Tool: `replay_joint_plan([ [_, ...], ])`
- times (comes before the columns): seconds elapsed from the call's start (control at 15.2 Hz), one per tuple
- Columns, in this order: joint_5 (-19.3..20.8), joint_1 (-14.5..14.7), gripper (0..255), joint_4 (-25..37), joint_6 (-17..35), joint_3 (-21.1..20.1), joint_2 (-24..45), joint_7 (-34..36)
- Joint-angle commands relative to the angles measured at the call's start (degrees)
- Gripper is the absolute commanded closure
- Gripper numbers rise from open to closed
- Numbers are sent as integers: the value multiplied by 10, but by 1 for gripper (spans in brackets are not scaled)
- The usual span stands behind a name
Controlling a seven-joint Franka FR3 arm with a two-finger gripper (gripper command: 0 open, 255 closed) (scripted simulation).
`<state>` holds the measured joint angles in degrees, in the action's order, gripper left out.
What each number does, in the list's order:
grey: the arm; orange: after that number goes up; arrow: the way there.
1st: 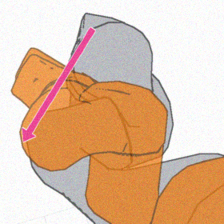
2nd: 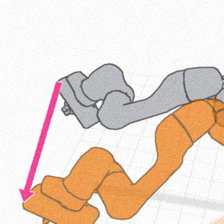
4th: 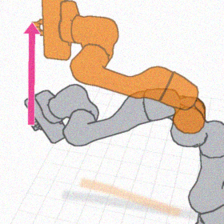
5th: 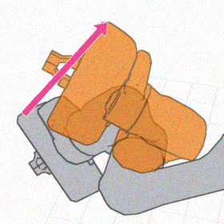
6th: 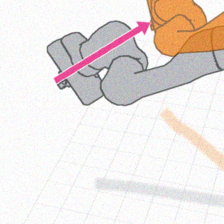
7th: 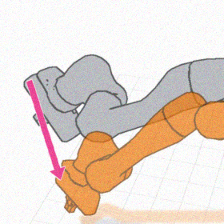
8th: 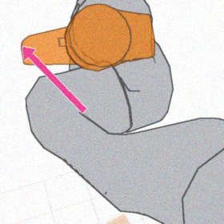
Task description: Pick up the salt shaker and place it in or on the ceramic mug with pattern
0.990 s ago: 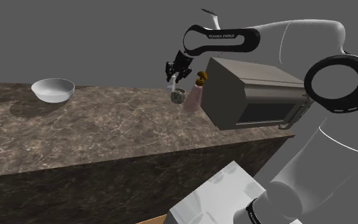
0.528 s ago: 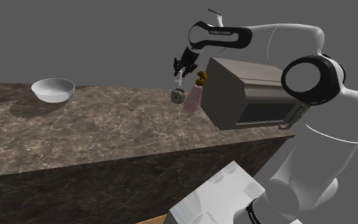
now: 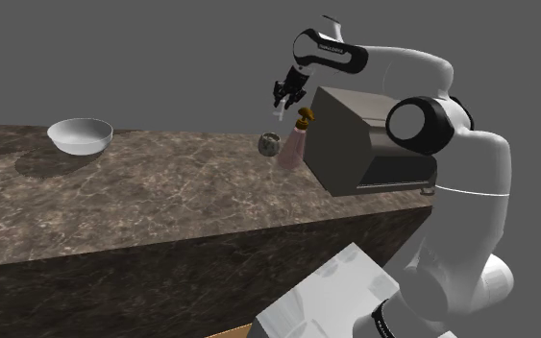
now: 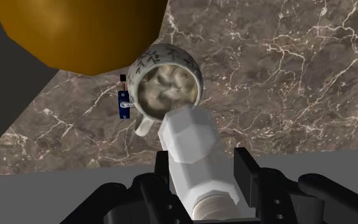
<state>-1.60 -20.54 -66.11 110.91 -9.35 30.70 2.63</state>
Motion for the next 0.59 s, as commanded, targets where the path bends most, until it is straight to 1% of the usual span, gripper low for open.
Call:
replay_joint_plan([
  [0.0, 2, -5, 255, 86, -35, 4, 52, -12],
  [0.53, -1, -10, 255, 4, 34, 3, 40, -18],
])
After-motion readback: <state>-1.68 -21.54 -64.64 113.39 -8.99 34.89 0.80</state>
